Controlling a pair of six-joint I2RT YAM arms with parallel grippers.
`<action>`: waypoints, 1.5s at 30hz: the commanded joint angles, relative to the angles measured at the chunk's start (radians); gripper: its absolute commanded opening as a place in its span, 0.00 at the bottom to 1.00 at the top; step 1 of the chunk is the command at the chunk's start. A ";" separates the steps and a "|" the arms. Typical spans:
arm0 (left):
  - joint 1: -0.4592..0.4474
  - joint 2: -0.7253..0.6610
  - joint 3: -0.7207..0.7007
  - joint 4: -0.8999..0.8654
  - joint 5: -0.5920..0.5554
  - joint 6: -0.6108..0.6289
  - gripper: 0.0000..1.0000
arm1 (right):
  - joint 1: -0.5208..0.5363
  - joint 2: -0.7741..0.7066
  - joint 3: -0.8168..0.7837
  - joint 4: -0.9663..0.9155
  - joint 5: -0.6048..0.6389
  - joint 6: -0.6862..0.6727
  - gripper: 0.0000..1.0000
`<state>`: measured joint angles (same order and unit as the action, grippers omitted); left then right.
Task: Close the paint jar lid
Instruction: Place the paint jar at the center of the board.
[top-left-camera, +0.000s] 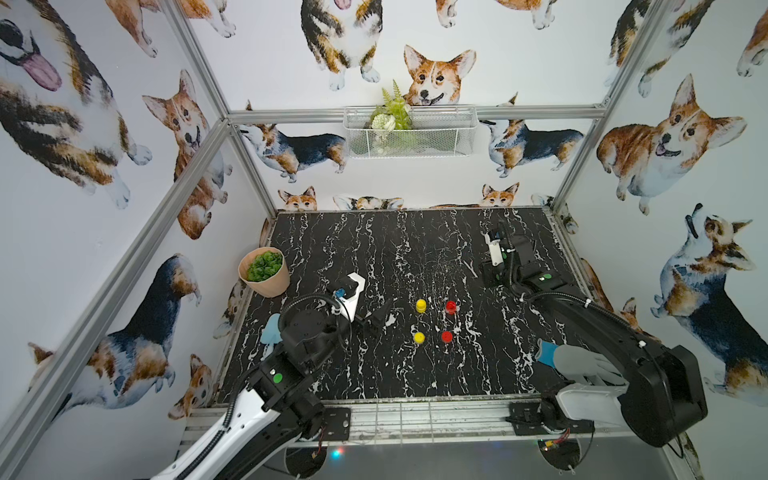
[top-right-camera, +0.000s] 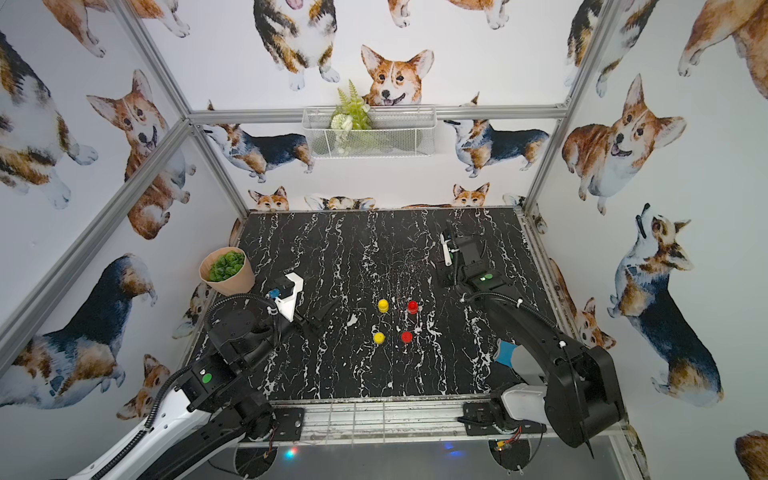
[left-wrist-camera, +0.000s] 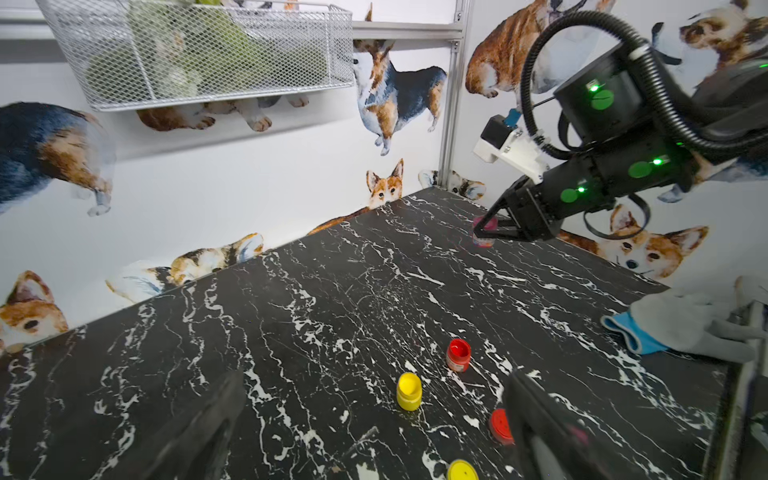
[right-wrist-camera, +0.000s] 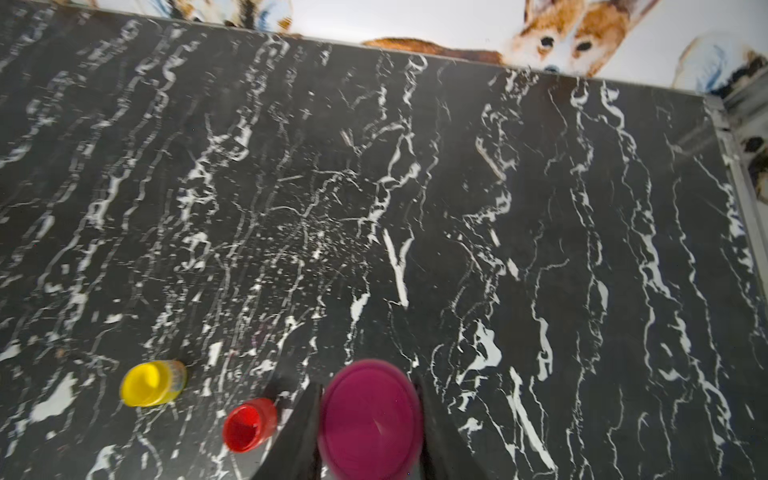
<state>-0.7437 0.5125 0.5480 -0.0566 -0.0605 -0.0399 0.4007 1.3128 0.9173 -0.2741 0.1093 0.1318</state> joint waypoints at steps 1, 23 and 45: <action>0.000 -0.017 -0.035 0.051 -0.103 -0.131 1.00 | -0.046 0.045 -0.031 0.095 0.004 -0.004 0.34; 0.000 0.023 -0.032 0.007 -0.192 -0.196 1.00 | -0.039 0.349 0.110 0.103 0.014 0.135 0.36; 0.000 -0.029 -0.046 -0.035 -0.162 -0.163 1.00 | 0.018 0.408 -0.012 0.232 0.116 0.201 0.47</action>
<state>-0.7437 0.4808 0.5026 -0.1032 -0.2325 -0.2123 0.4187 1.7180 0.9131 -0.0799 0.2085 0.3157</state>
